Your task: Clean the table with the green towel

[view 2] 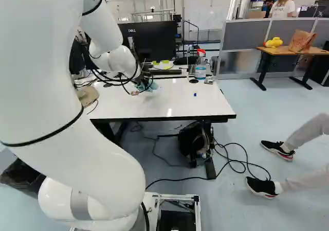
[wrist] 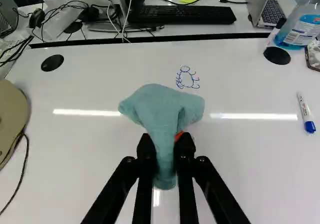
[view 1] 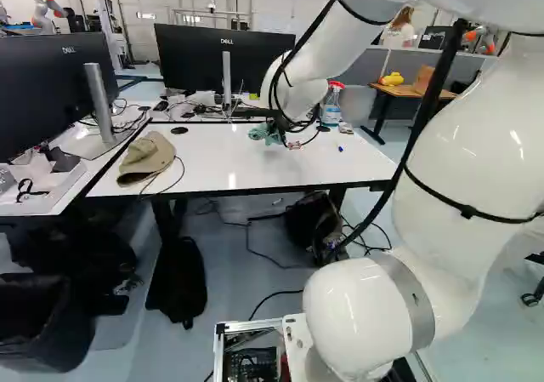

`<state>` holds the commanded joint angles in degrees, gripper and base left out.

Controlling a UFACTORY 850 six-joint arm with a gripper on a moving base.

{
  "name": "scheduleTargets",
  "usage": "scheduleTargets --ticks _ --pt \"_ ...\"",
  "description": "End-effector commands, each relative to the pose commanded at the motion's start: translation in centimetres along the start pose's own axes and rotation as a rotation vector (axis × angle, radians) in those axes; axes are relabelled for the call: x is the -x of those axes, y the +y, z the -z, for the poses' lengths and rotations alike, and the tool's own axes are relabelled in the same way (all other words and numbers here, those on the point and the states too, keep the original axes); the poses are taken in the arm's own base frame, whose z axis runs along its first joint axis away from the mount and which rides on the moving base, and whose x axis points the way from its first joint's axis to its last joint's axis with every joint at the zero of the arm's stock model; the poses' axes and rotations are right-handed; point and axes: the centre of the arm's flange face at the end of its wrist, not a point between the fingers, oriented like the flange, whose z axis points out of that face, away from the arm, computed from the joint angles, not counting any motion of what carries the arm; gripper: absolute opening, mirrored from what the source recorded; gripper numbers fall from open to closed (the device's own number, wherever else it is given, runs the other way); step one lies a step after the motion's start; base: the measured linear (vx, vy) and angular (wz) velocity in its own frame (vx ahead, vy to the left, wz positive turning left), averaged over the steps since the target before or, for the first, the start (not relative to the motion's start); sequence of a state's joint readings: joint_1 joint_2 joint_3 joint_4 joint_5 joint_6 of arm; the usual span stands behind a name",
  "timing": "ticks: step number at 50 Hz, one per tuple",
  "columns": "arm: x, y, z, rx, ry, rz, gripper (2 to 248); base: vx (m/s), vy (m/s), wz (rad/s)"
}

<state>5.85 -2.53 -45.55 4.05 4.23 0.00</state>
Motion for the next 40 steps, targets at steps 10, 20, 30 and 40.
scheduleTargets --ticks 10,20,30,40 --pt "-1.4 0.5 -1.5 0.008 0.003 -0.008 50 0.0 0.0 0.0" --pt "-2.7 0.9 -2.9 0.015 0.008 -0.014 50 0.0 0.0 0.0" --pt "-4.0 1.4 -4.4 0.022 0.013 -0.021 50 0.0 0.0 0.0" --pt "-5.3 1.8 -5.9 0.028 0.02 -0.027 50 0.0 0.0 0.0"
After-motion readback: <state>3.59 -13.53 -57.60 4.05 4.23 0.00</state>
